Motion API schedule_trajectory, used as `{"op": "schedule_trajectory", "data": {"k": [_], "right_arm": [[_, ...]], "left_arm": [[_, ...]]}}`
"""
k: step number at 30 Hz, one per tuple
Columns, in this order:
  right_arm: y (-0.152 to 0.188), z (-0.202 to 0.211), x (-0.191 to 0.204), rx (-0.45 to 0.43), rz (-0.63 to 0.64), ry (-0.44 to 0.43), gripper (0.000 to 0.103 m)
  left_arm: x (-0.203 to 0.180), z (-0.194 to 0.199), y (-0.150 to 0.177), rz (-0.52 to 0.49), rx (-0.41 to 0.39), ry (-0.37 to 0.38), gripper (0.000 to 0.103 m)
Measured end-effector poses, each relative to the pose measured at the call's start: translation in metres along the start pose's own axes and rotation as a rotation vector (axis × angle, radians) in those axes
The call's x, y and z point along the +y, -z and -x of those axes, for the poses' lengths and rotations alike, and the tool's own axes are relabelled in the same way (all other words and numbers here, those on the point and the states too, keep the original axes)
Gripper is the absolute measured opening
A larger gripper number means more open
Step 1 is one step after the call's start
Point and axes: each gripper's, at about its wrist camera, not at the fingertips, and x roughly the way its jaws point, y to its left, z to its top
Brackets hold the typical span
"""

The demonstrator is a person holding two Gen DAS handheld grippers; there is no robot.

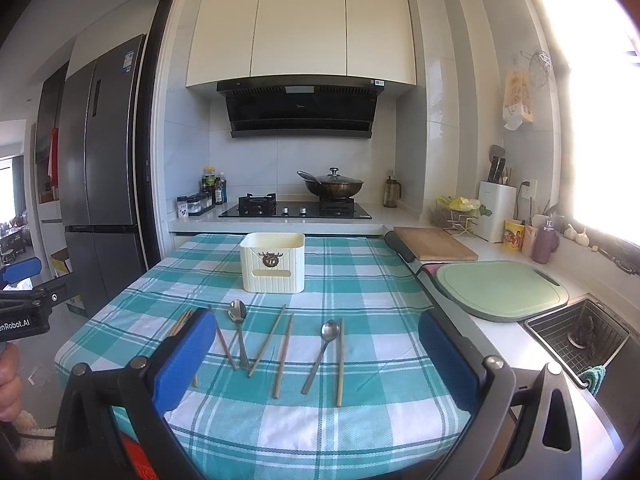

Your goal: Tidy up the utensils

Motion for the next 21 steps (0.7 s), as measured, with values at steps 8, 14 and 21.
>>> {"op": "schedule_trajectory", "data": {"k": [8, 14, 21], "right_arm": [[0.0011, 0.0006, -0.0006, -0.005, 0.002, 0.0, 0.103], [0.0011, -0.0012, -0.0028, 0.0, -0.002, 0.0, 0.103], [0.0019, -0.0013, -0.0025, -0.002, -0.001, 0.0, 0.103]], "left_arm": [[0.0002, -0.0013, -0.0004, -0.002, -0.005, 0.001, 0.103], [0.0018, -0.0009, -0.0006, 0.0, -0.008, -0.001, 0.103], [0.0021, 0.0013, -0.0002, -0.005, -0.01, 0.0, 0.103]]}}
